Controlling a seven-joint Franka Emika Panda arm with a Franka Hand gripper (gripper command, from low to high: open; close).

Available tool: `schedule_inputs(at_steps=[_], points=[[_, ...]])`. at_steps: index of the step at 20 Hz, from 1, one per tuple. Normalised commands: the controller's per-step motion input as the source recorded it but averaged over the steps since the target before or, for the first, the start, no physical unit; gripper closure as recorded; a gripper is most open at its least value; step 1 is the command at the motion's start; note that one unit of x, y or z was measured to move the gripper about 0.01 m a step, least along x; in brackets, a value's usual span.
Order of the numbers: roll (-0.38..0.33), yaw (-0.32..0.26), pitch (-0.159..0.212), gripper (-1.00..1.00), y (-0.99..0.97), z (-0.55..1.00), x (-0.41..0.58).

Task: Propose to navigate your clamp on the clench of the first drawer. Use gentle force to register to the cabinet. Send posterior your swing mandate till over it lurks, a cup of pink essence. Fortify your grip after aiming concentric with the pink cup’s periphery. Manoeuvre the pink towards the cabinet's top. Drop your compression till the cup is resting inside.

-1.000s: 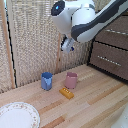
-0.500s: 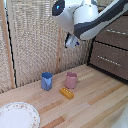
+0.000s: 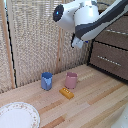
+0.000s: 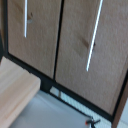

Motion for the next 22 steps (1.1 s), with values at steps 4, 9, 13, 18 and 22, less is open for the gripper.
schedule_inputs(at_steps=[4,9,13,18,22], points=[[-0.171,-0.097,-0.079,-1.00,-0.35,0.12,0.009],[-0.139,0.052,-0.124,-1.00,-0.46,0.03,0.042],[-0.162,0.145,-0.105,-1.00,-0.47,0.00,0.026],[-0.213,0.163,-0.053,-1.00,-0.41,0.00,0.000],[-0.210,0.170,-0.001,-1.00,-0.40,-0.02,0.000]])
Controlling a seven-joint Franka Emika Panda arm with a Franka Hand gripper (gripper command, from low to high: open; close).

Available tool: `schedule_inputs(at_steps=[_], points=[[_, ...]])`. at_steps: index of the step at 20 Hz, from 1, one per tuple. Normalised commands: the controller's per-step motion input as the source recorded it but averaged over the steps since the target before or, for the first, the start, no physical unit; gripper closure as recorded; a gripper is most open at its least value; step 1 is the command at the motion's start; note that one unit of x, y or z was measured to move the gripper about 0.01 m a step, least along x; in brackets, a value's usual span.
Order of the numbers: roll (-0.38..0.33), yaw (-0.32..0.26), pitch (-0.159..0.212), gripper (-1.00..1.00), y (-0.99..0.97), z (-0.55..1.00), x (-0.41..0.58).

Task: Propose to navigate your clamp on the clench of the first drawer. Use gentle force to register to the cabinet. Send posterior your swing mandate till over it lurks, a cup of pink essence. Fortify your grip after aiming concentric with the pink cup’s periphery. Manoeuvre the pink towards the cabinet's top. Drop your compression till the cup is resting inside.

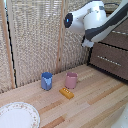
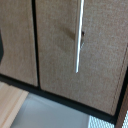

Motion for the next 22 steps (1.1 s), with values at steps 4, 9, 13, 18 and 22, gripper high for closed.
schedule_inputs(at_steps=[4,9,13,18,22], points=[[-0.170,0.151,0.002,-1.00,-0.53,-0.06,0.000],[-0.046,0.153,0.000,-1.00,-0.70,-0.16,-0.021],[-0.042,0.129,0.001,-1.00,-0.76,-0.03,-0.005],[-0.047,0.044,0.000,-1.00,-0.79,0.10,-0.029],[-0.034,0.043,0.005,-1.00,-0.63,0.04,-0.066]])
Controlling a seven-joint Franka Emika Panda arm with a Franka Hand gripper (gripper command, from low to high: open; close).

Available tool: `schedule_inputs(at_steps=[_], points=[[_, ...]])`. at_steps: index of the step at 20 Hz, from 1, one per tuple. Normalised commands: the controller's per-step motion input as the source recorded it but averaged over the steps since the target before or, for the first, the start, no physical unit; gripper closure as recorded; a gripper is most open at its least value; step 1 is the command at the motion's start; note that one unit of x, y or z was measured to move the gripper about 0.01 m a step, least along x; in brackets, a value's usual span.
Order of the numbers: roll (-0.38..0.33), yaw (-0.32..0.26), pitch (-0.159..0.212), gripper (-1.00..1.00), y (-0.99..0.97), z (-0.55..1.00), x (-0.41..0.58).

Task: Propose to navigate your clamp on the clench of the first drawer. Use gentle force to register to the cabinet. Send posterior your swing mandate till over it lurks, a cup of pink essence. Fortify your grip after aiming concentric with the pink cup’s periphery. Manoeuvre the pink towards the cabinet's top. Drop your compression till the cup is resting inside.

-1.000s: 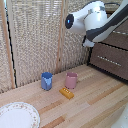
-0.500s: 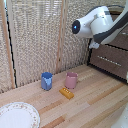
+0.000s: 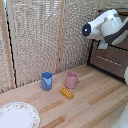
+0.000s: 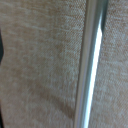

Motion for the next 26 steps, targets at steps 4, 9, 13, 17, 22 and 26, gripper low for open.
schedule_inputs(at_steps=[4,9,13,17,22,26], points=[[0.008,0.072,0.023,1.00,-0.39,0.00,0.000],[0.007,0.042,0.004,1.00,-0.10,0.00,-0.059],[0.024,0.050,0.077,1.00,0.02,0.10,-0.106],[0.036,0.024,0.099,1.00,0.17,0.08,-0.002],[0.014,0.015,0.048,1.00,0.47,0.00,0.000],[0.000,0.021,0.017,1.00,0.95,-0.13,0.038]])
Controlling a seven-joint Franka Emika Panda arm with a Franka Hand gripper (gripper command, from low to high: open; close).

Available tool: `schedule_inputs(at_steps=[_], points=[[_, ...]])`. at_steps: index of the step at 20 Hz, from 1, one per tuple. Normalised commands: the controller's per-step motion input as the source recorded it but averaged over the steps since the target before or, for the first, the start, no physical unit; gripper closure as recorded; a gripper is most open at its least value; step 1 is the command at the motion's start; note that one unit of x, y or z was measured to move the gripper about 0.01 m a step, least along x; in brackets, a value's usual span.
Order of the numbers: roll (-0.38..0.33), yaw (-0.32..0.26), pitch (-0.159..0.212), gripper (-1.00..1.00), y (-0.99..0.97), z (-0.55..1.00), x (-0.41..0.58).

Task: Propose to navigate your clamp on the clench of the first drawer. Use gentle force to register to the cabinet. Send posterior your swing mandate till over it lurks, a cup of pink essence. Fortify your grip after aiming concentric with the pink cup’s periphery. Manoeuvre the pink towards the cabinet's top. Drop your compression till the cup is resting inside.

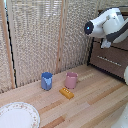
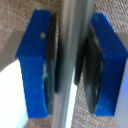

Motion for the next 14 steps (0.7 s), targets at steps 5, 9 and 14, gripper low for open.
schedule_inputs(at_steps=[5,9,14], points=[[0.000,0.015,0.016,1.00,1.00,-0.15,0.096],[-0.042,-0.063,0.015,1.00,0.57,-0.05,0.426],[-0.050,-0.085,0.035,-1.00,0.26,-0.02,0.340]])
